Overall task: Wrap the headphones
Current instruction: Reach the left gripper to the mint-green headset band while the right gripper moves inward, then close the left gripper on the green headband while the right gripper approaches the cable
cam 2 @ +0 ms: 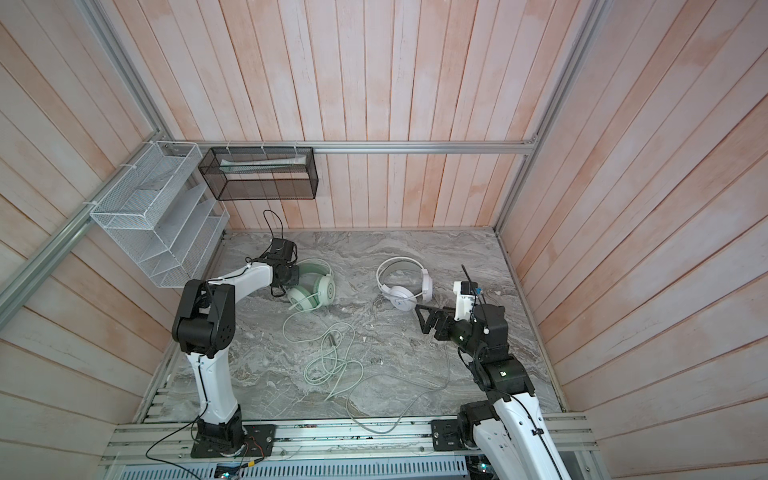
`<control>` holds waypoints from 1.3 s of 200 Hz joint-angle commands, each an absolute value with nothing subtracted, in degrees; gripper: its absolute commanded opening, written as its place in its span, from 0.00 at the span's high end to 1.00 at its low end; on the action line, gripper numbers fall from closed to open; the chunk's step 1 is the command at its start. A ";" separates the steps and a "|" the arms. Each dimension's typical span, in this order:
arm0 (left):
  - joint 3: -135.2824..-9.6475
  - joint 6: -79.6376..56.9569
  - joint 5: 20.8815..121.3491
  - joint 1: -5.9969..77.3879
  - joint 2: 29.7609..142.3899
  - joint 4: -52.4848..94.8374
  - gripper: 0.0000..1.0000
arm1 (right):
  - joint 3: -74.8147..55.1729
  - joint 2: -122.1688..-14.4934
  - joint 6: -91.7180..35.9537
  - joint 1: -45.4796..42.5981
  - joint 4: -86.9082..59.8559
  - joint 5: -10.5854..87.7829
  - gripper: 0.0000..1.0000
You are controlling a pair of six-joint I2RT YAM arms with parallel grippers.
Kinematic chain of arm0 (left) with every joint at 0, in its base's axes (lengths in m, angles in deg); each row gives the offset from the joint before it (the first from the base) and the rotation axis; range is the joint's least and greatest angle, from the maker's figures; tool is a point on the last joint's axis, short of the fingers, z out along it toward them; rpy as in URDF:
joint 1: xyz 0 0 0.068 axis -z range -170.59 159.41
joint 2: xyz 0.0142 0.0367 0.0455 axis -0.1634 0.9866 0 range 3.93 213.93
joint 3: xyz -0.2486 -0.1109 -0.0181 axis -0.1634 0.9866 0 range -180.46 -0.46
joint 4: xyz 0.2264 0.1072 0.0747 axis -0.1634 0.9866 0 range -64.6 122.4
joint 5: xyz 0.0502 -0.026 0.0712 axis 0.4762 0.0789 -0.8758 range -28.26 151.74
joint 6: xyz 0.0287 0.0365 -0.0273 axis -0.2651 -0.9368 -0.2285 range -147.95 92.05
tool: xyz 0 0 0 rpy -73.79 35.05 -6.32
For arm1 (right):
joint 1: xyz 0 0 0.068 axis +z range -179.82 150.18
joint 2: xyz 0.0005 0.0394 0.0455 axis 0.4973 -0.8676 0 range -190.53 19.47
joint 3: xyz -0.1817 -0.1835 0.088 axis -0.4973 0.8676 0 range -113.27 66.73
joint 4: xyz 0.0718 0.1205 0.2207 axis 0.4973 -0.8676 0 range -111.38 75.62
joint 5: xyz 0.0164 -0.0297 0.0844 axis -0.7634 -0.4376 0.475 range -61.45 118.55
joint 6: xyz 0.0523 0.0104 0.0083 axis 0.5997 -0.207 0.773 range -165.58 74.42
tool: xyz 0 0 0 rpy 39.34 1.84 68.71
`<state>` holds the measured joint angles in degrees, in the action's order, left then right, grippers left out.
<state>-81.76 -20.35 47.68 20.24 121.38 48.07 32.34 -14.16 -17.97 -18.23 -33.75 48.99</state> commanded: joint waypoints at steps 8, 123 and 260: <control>-82.09 -17.26 47.42 20.56 119.97 51.10 0.79 | 32.59 -13.58 -17.02 -17.87 -34.20 50.52 0.02; -59.16 10.22 60.87 21.21 98.04 52.62 1.00 | 31.67 -13.50 -13.72 -17.19 -31.53 56.64 0.02; -40.58 27.47 62.28 27.52 80.21 48.76 0.59 | 28.07 -35.71 -12.36 16.78 -24.13 33.31 0.02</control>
<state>-38.77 27.93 60.99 27.34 82.24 45.93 31.75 -31.40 -12.54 11.61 -25.47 42.24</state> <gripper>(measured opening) 0.342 0.985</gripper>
